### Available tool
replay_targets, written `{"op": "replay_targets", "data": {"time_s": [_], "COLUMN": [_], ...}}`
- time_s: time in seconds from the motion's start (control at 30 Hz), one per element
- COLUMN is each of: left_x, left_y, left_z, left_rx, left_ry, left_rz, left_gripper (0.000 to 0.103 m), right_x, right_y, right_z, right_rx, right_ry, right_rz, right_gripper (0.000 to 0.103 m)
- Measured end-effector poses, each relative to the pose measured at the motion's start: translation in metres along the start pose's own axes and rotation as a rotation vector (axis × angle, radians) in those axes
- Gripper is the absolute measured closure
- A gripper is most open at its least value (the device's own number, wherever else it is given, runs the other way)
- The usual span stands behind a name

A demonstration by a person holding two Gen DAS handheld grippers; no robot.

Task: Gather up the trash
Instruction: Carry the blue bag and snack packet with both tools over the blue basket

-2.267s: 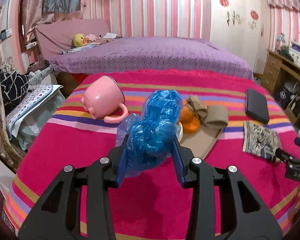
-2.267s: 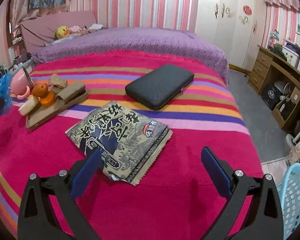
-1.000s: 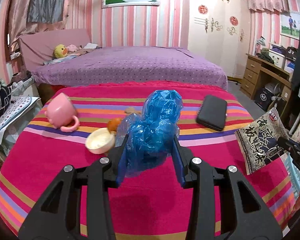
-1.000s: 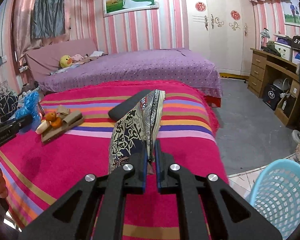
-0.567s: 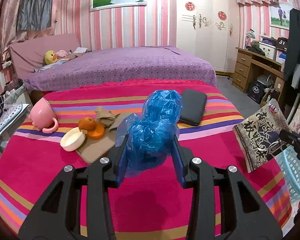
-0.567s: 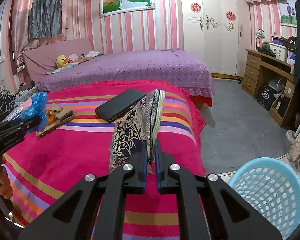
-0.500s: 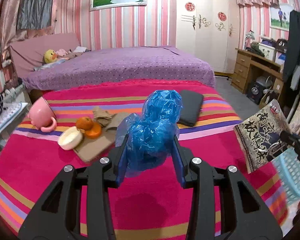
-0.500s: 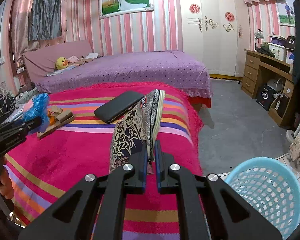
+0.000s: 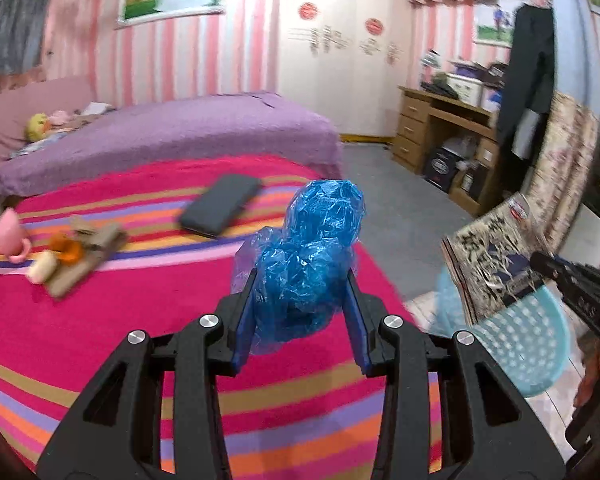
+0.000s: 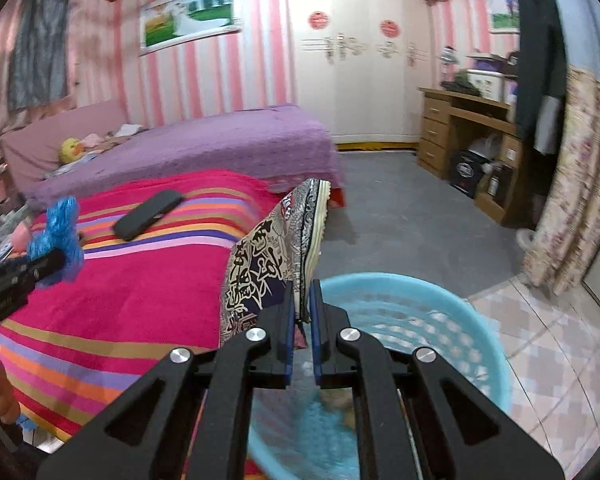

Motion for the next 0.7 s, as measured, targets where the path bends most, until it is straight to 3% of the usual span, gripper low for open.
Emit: {"op": "replay_targets", "data": {"time_s": [0.33, 0.7], "left_x": [0.121, 0.189], "left_y": [-0.021, -0.056], "left_z": [0.031, 0.055], "left_rx": [-0.032, -0.113], "left_ry": [-0.122, -0.124], "left_rz": [0.118, 0.17], "left_gripper": [0.065, 0.063], "right_x": [0.086, 0.135], "right_y": [0.011, 0.006], "right_z": [0.025, 0.055], "right_rx": [-0.031, -0.076], "right_ry": [-0.074, -0.138], "right_rz": [0.115, 0.164], "right_gripper": [0.096, 0.096]}}
Point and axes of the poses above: each gripper's, at about its wrist camera, not at the fingertips, and y roughly against the way its jaws point, x to its right, z to its underside, the point moved 9 cm from there along -y, roughly the way its jaws point, and after that the axes turned 7 degrees about y, right-handed, at the moved point
